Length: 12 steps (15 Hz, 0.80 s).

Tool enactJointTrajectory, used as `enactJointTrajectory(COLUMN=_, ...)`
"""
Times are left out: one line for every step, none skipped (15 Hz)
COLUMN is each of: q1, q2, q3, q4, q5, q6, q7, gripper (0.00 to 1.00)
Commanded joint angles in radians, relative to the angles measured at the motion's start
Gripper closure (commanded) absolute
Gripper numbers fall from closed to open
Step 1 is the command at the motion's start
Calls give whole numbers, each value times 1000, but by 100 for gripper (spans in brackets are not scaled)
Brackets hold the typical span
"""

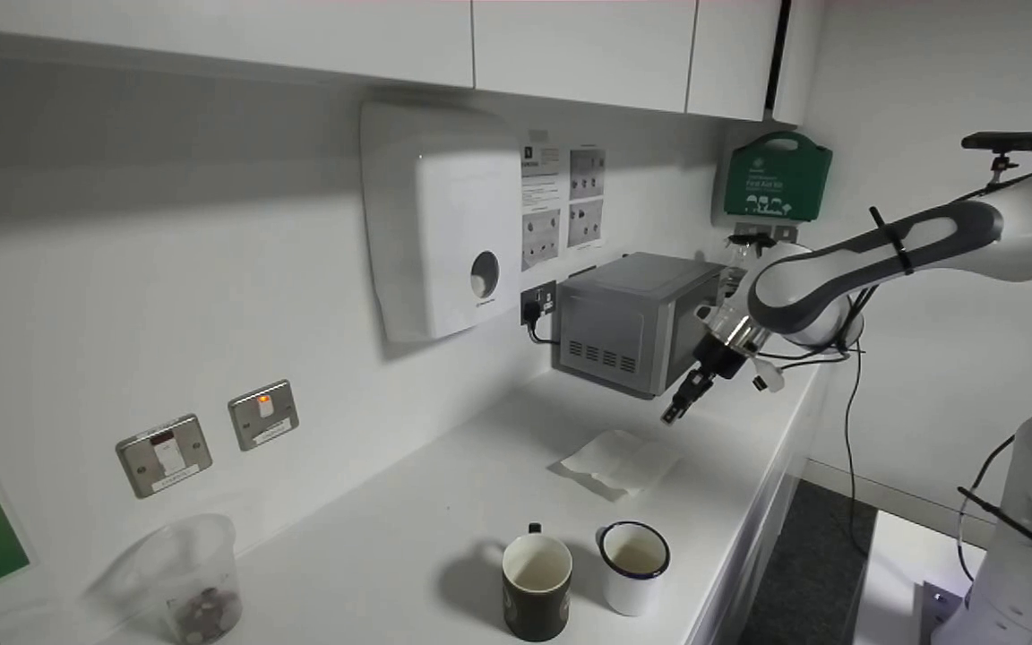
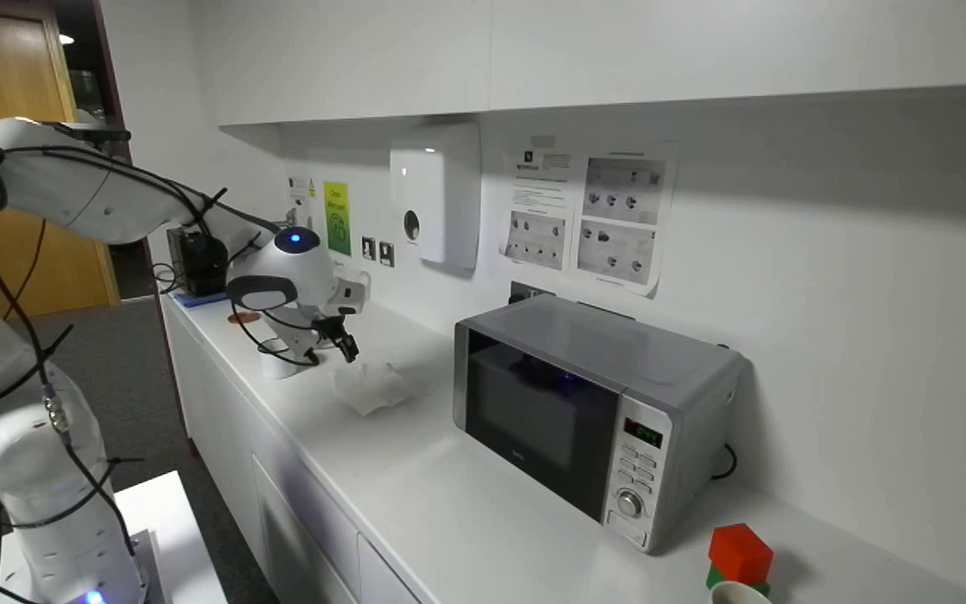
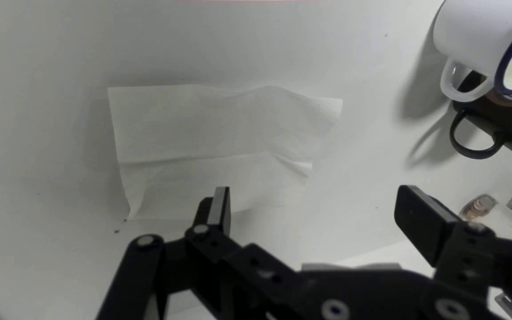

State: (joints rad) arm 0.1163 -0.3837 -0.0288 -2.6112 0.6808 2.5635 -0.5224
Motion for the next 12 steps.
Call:
enactJointTrajectory(q1=59, q2=-52, q3=4, q4=-43, q5=19, q6=55, q7=50, gripper=0)
enactJointTrajectory(q1=70, q2=-52, q3=9, q4=-41, q5=17, q6=59, q7=62, gripper=0)
enactJointTrajectory(q1=81, q2=-50, q3=17, q4=-39, q5=12, q6=67, q7=76, gripper=0)
enactJointTrajectory(q1=91, q2=-48, q3=22, q4=-38, q5=8, q6=75, q7=86, gripper=0)
enactJointTrajectory(q1=100, q2=-47, q3=30, q4=-36, q5=3, q6=85, q7=98, gripper=0)
enactJointTrajectory(q1=108, q2=-46, q3=37, q4=-35, q5=-3, q6=94, q7=106, gripper=0)
enactJointTrajectory(q1=115, q2=-46, q3=44, q4=-35, q5=-9, q6=102, q7=114, gripper=0)
enactJointTrajectory(q1=122, q2=-47, q3=54, q4=-34, q5=-18, q6=111, q7=123, gripper=0)
enactJointTrajectory(q1=126, q2=-49, q3=64, q4=-36, q5=-30, q6=122, q7=132, gripper=0)
enactJointTrajectory(q1=126, q2=-53, q3=76, q4=-39, q5=-51, q6=129, q7=144, gripper=0)
enactJointTrajectory(q1=124, q2=-58, q3=91, q4=-42, q5=-79, q6=133, q7=159, gripper=0)
enactJointTrajectory(q1=120, q2=-62, q3=103, q4=-46, q5=-115, q6=136, q7=179, gripper=0)
